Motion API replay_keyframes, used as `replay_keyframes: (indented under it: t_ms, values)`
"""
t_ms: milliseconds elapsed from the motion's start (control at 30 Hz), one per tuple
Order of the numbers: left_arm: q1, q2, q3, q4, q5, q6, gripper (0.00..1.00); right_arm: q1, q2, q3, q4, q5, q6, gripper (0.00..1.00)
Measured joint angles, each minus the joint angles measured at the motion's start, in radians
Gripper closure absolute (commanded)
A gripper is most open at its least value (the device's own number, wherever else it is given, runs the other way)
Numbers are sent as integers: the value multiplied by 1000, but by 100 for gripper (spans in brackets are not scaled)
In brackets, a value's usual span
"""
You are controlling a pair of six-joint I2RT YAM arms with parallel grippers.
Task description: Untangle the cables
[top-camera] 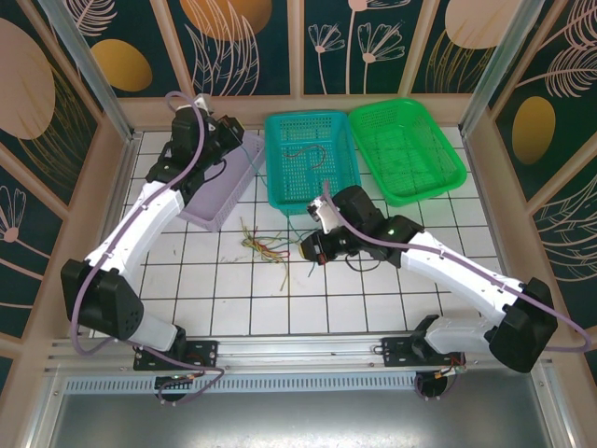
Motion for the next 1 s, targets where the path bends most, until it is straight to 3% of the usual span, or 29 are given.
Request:
replay_keyframes:
  t_ms: [533, 567, 633, 667, 833, 1000]
  values:
    - [-3, 124, 119, 9, 95, 24, 100, 27, 26, 1, 54, -2, 5, 100]
    - [-3, 136, 128, 16, 106, 19, 96, 11, 20, 2, 52, 11, 13, 100]
    - [-3, 150, 134, 40, 114, 8, 63, -54, -2, 3, 26, 27, 37, 100]
    - [0, 153, 134, 59, 111, -1, 53, -108, -18, 6, -2, 34, 56, 100]
    - [31, 143, 121, 124, 103, -54, 33, -380, -48, 90, -96, 48, 142, 100]
    - [34, 100, 79, 97, 82, -80, 25, -642, -28, 247, -116, 40, 225, 100]
